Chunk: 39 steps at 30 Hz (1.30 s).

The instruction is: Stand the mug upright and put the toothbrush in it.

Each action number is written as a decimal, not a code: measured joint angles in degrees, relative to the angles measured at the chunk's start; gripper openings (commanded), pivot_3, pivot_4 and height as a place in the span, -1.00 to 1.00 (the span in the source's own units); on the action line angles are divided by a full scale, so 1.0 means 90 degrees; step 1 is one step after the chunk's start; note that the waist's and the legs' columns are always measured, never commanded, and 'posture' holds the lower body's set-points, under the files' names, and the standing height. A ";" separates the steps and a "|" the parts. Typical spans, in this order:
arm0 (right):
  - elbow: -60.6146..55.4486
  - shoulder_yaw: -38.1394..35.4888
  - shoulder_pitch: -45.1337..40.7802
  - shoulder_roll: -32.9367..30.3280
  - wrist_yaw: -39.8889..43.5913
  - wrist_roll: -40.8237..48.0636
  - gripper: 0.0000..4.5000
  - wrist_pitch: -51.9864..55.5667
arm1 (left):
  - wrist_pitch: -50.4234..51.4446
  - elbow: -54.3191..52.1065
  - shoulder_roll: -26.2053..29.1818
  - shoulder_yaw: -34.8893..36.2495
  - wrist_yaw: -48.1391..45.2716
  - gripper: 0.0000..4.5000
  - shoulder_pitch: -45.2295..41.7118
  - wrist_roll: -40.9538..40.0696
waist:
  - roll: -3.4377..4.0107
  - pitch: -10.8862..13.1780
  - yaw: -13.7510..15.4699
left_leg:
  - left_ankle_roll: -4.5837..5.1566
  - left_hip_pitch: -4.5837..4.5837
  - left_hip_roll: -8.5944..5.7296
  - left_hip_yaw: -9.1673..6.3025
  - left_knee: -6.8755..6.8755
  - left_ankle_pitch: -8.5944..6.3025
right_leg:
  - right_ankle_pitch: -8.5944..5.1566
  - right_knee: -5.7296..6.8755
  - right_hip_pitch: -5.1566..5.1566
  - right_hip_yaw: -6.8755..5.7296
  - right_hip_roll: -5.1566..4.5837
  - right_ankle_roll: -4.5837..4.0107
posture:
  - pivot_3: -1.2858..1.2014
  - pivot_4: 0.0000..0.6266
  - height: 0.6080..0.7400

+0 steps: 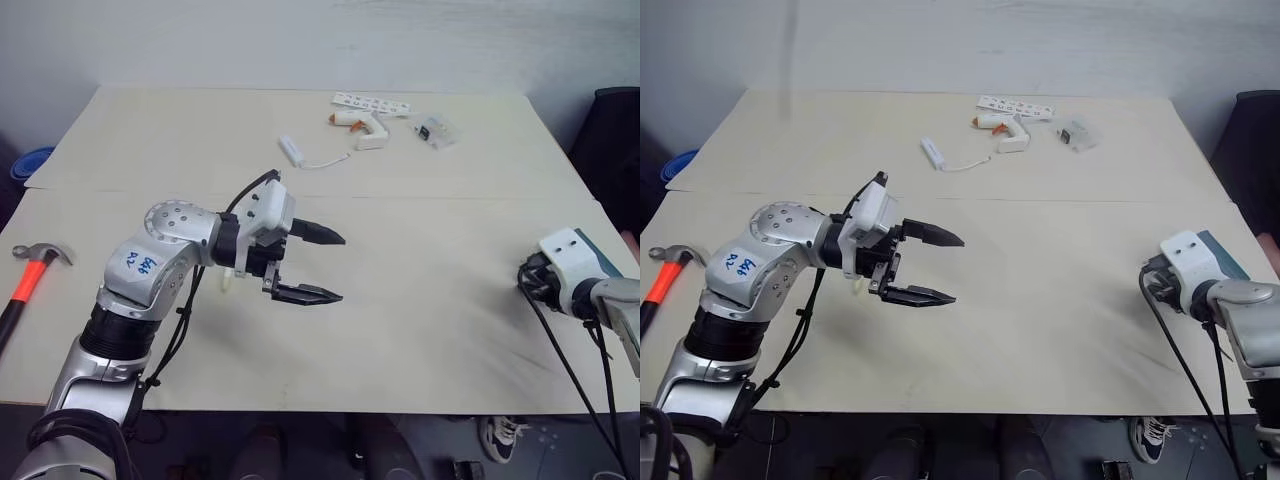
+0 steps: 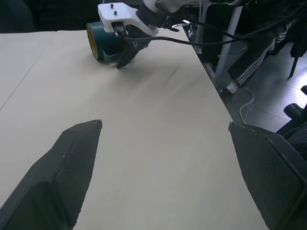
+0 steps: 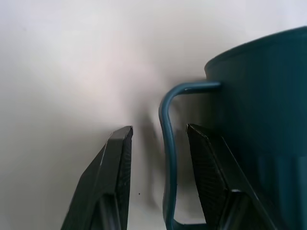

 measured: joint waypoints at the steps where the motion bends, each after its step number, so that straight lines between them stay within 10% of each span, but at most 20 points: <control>1: 0.0048 0.0019 -0.0018 0.0000 0.0037 -0.0003 -0.54 -0.0052 | 0.0000 0.0000 0.0000 0.0000 0.0007 1.00 0.0000 0.0000 | 0.0000 0.0000 0.0001 | 0.0000 0.0000 0.0000 0.0001 0.0000 0.0000 | 0.0000 0.0000 0.0000 0.0000 0.0000 0.0000 | 0.03 -0.52 1.00; 4: 0.0143 0.0034 -0.0045 0.0004 0.0102 -0.0026 -0.98 -0.0099 | 0.0006 -0.0001 0.0012 0.0001 0.0036 1.00 0.0000 -0.0001 | 0.0000 0.0000 0.0006 | 0.0000 -0.0001 0.0000 0.0000 0.0001 0.0000 | 0.0001 0.0000 0.0000 0.0000 -0.0001 0.0001 | 0.03 -0.52 1.00; 12: 0.0144 -0.0022 -0.0086 0.0076 0.0185 -0.0075 -0.98 -0.0152 | 0.0046 -0.0018 0.0076 0.0053 0.0098 1.00 0.0018 -0.0005 | 0.0000 0.0000 0.0001 | 0.0000 0.0000 0.0001 -0.0001 0.0001 0.0000 | 0.0001 0.0000 0.0000 -0.0001 0.0000 0.0001 | 0.03 -0.52 1.00; 21: -0.1019 -0.0925 -0.1441 0.2947 -0.0003 0.1651 -0.98 -0.0610 | 0.1390 -0.0845 0.0620 0.1687 0.0885 1.00 0.1043 -0.1167 | 0.0001 0.0001 -0.0168 | -0.0005 -0.0020 0.0018 -0.0025 -0.0007 0.0002 | -0.0002 0.0090 -0.0080 0.0043 0.0012 -0.0005 | 0.03 -0.52 1.00; 28: -0.0659 0.0546 -0.1802 0.5179 -0.0053 0.1611 -0.98 -0.2011 | 0.2085 -0.1259 0.1513 0.3007 0.1428 1.00 0.2039 -0.1623 | -0.0002 0.0000 -0.0168 | -0.0008 -0.0022 0.0009 -0.0013 -0.0008 0.0002 | -0.0001 0.0088 -0.0086 0.0039 -0.0017 -0.0004 | 0.03 -0.52 1.00; 39: 0.1484 0.1329 -0.1712 0.6107 0.1334 0.1273 -0.98 -0.4273 | 0.2203 -0.1792 0.2040 0.3560 0.1726 1.00 0.2731 -0.1761 | -0.0003 0.0000 -0.0176 | -0.0014 -0.0024 0.0014 -0.0013 -0.0011 -0.0002 | 0.0000 0.0083 -0.0086 0.0028 -0.0028 -0.0002 | 0.03 -0.52 1.00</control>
